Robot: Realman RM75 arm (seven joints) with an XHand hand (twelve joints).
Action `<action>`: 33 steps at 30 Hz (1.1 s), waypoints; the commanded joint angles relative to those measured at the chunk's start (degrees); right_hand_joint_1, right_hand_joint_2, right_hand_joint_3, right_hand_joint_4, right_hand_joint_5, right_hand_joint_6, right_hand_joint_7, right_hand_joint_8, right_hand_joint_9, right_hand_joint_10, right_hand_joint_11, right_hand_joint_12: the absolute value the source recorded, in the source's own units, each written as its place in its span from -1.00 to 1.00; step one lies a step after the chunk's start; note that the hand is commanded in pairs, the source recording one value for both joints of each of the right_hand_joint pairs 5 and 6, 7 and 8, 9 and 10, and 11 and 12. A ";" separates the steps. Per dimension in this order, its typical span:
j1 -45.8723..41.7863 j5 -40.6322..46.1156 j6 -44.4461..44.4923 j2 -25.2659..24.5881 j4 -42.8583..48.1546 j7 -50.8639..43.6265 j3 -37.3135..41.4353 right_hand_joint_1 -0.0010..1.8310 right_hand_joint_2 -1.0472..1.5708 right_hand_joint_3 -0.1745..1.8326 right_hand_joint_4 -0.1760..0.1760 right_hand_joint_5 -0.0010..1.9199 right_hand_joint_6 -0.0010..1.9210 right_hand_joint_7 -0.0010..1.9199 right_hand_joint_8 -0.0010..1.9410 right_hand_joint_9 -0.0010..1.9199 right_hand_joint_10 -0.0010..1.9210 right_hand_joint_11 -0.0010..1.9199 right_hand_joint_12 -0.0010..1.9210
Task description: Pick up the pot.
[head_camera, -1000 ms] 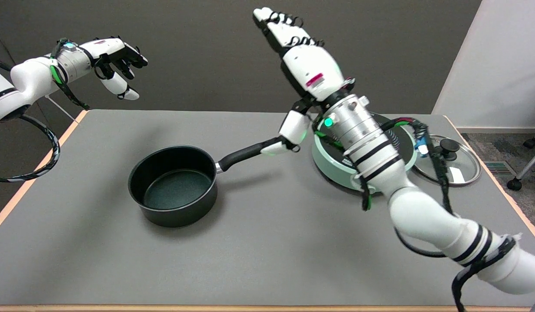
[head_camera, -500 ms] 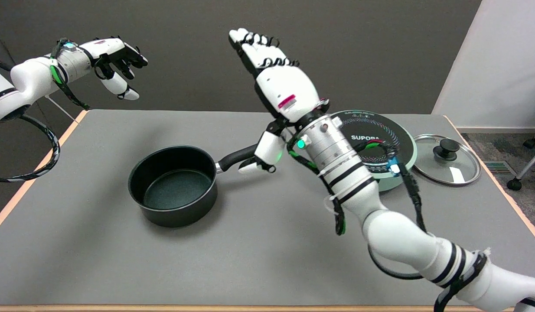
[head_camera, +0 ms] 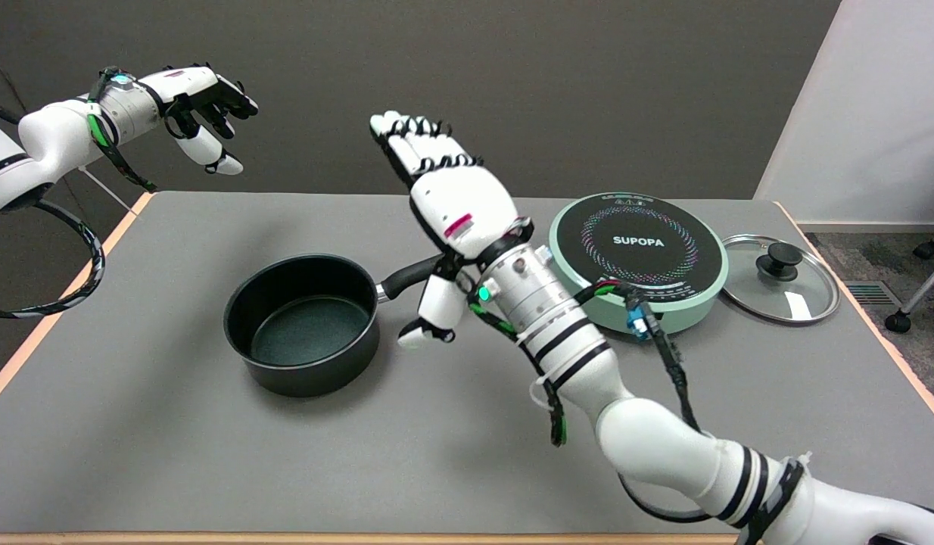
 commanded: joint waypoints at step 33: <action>9.46 -14.40 -2.59 -7.90 -30.76 -9.31 -5.51 0.42 -0.53 -0.19 -0.24 -0.86 -0.86 -0.86 -0.87 -0.86 -0.86 -0.86 -0.86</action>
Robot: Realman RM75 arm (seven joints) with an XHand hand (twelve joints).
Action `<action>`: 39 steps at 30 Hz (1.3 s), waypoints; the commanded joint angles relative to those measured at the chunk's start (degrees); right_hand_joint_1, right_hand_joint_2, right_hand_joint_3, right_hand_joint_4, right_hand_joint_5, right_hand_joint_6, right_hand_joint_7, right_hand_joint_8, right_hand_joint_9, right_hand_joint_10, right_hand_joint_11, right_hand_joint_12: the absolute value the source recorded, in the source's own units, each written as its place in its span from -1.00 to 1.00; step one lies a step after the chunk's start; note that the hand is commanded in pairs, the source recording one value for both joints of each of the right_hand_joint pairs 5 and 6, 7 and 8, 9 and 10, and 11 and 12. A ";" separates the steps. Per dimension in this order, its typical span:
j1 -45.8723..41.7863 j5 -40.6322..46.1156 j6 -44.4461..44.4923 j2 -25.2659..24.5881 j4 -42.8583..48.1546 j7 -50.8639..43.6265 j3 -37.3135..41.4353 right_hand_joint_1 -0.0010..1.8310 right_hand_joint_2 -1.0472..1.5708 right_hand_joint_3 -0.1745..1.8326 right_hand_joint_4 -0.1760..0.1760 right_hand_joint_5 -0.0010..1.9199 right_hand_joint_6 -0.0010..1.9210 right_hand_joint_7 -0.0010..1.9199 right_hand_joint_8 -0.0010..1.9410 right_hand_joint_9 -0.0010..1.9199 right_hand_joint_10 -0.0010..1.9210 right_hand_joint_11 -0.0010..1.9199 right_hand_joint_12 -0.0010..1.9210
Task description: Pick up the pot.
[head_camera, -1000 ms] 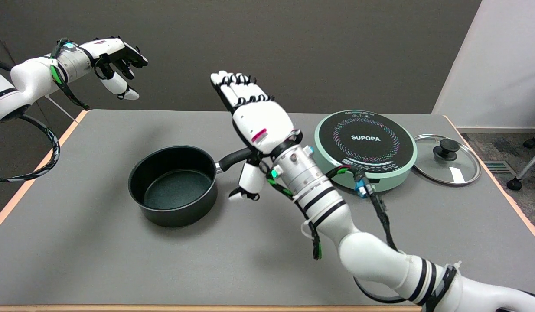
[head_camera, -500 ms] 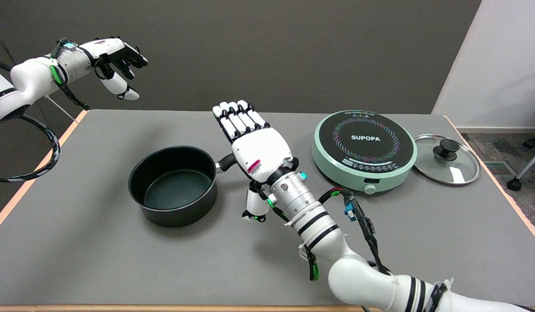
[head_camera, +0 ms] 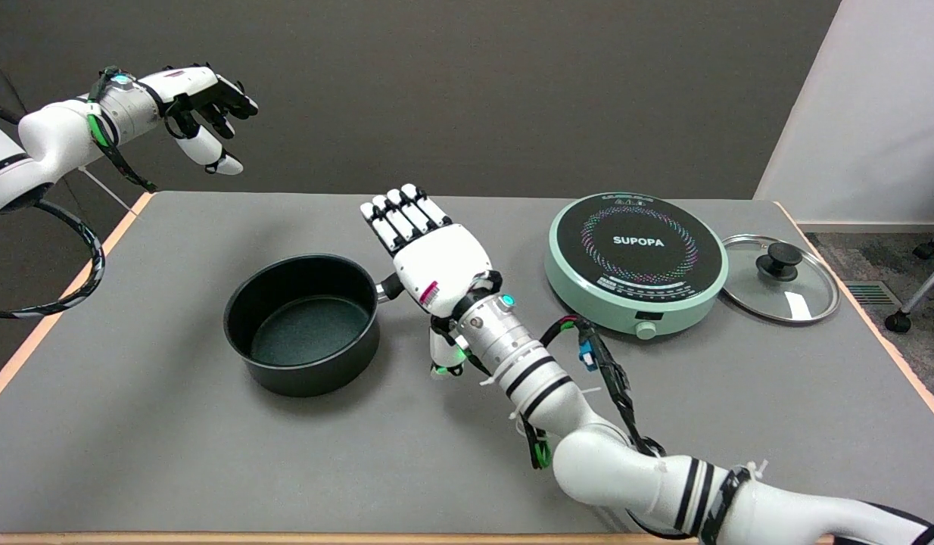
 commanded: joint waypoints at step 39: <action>16.86 -5.30 -4.66 -5.83 -27.78 4.40 -0.45 0.35 -0.49 -0.09 0.33 -0.69 -0.69 -0.69 -0.70 -0.69 -0.69 -0.69 -0.69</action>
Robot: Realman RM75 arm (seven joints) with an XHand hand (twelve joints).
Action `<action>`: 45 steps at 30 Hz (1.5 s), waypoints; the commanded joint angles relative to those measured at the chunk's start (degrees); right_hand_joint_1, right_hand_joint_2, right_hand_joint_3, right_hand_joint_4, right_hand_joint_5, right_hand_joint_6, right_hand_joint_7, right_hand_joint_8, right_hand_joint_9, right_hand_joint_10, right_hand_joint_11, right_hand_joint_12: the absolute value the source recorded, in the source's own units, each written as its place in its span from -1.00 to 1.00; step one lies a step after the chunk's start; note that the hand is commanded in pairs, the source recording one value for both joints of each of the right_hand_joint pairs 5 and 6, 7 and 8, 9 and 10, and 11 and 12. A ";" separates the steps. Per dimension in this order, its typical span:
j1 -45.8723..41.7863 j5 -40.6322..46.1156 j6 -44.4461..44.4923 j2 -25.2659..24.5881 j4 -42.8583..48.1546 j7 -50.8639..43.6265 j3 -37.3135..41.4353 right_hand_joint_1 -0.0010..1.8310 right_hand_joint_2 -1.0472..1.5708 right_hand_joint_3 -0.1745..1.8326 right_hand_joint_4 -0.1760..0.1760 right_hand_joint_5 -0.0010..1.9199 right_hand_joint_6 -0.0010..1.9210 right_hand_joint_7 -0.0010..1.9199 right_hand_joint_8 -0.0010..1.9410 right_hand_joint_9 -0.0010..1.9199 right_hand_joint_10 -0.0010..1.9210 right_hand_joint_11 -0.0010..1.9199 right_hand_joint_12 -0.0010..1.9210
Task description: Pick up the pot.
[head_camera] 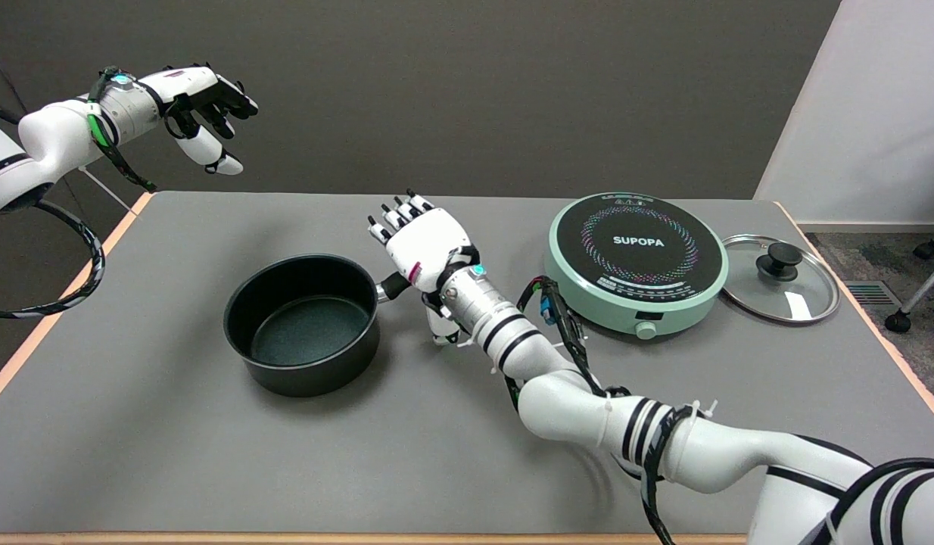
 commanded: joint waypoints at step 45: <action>7.70 -0.32 -0.65 -1.91 -12.71 11.89 0.26 0.24 0.31 -0.24 -0.34 0.77 0.77 0.77 0.75 0.77 0.77 0.77 0.77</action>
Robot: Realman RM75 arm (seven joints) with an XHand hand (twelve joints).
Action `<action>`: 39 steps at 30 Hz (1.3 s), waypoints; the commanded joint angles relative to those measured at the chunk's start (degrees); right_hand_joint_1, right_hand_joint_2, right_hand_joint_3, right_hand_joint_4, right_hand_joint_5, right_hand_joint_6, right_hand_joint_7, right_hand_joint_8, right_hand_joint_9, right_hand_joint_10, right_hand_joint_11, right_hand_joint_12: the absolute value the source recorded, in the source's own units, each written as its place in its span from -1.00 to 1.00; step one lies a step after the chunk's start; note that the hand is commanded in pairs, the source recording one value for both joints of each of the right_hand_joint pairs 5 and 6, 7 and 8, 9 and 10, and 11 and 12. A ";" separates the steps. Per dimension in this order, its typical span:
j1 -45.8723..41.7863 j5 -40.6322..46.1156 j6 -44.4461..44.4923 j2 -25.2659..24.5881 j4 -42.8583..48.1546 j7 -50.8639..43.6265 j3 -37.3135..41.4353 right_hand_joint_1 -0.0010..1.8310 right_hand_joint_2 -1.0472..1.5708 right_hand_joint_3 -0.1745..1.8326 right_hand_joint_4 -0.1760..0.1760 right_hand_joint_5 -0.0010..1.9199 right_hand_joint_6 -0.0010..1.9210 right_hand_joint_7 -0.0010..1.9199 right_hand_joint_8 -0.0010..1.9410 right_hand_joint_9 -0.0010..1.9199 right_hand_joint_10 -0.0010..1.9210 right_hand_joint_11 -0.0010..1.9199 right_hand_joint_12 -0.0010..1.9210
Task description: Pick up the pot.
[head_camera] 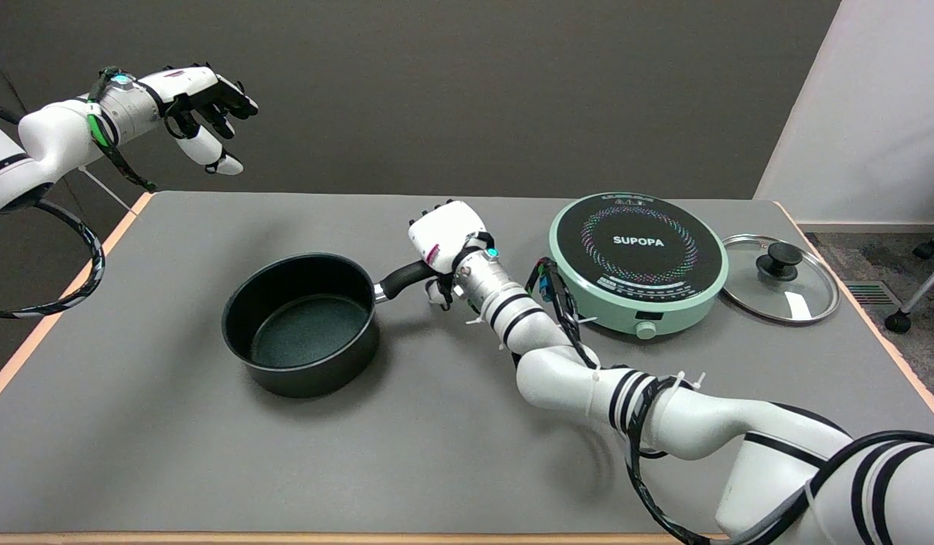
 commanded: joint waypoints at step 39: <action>-0.08 6.41 1.23 0.18 -0.78 10.37 1.43 0.18 0.55 -0.24 -0.57 0.71 0.71 0.71 0.70 0.71 0.71 0.71 0.71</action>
